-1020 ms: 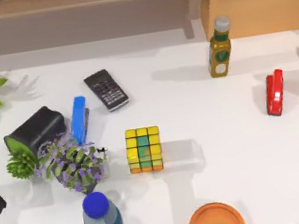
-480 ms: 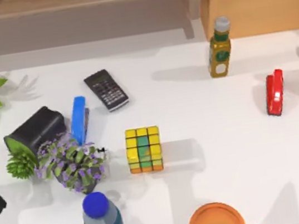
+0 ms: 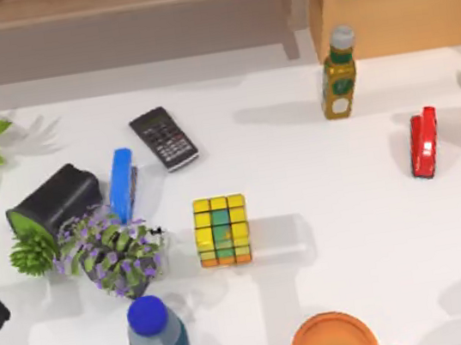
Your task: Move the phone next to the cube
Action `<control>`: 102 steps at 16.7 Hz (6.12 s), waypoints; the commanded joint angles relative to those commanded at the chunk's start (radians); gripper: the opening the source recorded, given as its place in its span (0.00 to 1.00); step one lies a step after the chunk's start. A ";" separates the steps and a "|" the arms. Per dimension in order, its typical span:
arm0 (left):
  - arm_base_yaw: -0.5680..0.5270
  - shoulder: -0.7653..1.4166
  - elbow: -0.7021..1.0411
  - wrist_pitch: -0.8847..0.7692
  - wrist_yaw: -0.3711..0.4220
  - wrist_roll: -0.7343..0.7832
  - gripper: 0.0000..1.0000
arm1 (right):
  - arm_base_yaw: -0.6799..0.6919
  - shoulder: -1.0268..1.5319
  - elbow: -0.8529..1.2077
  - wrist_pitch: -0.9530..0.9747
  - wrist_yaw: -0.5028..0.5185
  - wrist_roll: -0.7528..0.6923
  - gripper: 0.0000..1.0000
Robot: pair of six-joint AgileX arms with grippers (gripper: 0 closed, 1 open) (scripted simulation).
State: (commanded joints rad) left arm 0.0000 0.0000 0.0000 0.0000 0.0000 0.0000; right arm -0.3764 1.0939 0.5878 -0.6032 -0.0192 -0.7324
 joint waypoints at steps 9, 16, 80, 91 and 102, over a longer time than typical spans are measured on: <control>0.000 0.000 0.000 0.000 0.000 0.000 1.00 | -0.144 0.445 0.226 -0.232 -0.008 -0.282 1.00; 0.000 0.000 0.000 0.000 0.000 0.000 1.00 | -0.140 0.464 0.203 -0.190 -0.007 -0.277 1.00; 0.000 0.000 0.000 0.000 0.000 0.000 1.00 | 0.646 0.761 0.748 -0.420 0.007 0.861 0.00; 0.000 0.000 0.000 0.000 0.000 0.000 1.00 | 0.934 0.938 0.968 -0.486 0.023 1.308 0.00; 0.000 0.000 0.000 0.000 0.000 0.000 1.00 | 0.935 0.934 0.975 -0.484 0.023 1.319 0.00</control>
State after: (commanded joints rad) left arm 0.0000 0.0000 0.0000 0.0000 0.0000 0.0000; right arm 0.5589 2.0277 1.5626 -1.0873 0.0036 0.5867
